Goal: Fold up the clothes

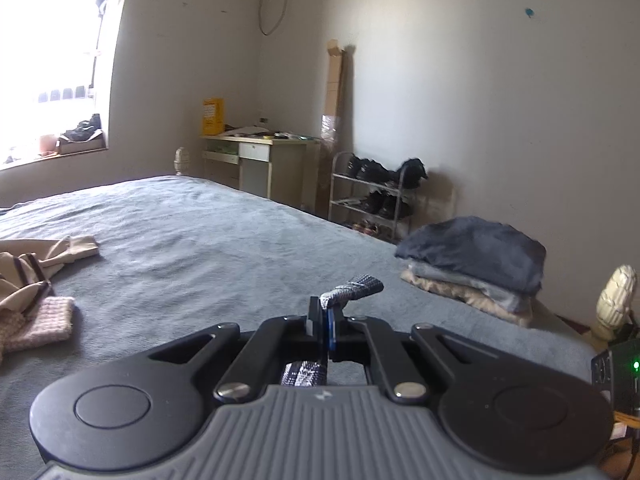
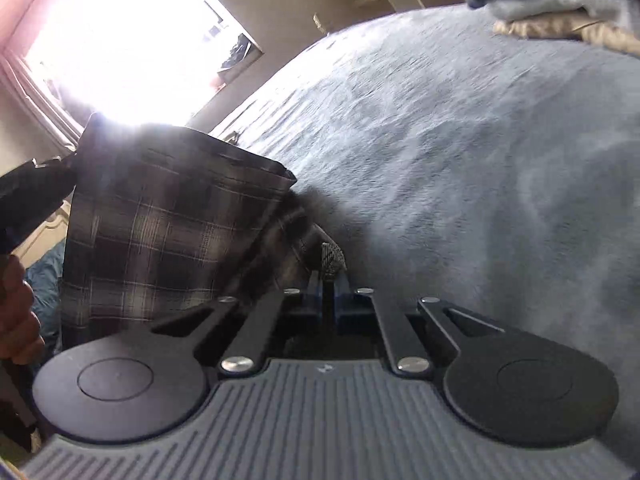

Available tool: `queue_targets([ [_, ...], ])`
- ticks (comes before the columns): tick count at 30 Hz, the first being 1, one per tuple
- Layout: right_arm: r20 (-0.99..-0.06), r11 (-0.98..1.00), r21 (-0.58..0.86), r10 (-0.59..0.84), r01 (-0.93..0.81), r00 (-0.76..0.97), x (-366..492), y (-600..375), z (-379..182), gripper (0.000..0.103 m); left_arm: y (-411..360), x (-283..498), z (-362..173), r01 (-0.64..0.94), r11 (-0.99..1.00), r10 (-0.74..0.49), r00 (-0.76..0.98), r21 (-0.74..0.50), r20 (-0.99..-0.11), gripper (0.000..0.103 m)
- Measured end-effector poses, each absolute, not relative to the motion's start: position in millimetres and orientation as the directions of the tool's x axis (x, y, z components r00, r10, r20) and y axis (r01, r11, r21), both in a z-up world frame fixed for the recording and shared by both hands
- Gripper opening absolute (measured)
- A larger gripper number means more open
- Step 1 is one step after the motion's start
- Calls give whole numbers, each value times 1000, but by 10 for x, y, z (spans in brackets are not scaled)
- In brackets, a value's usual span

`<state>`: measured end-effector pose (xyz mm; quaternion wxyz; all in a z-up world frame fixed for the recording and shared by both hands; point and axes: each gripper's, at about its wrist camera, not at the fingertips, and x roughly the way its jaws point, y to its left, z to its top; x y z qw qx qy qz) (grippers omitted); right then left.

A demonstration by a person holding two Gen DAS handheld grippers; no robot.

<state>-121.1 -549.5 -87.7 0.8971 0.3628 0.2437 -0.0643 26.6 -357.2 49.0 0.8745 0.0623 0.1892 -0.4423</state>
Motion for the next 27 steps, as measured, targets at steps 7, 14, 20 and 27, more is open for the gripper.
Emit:
queue_targets([
  [7,-494,692,651,74,312,866,-1245,-5571,-981,3,-3787,150,317,834,551,-761,483,-37,-433,3],
  [14,-458,610,732,109,304,882,-1345,-5641,-1095,4,-4104,-1,-124,875,484,-743,392,-31,-542,3],
  [20,-358,434,860,141,268,923,-1469,-5792,-1244,7,-4254,21,-400,887,433,-735,247,-157,-632,20],
  [27,-317,332,907,137,258,938,-1577,-5885,-1319,7,-4000,91,-128,849,462,-769,241,-256,-592,36],
])
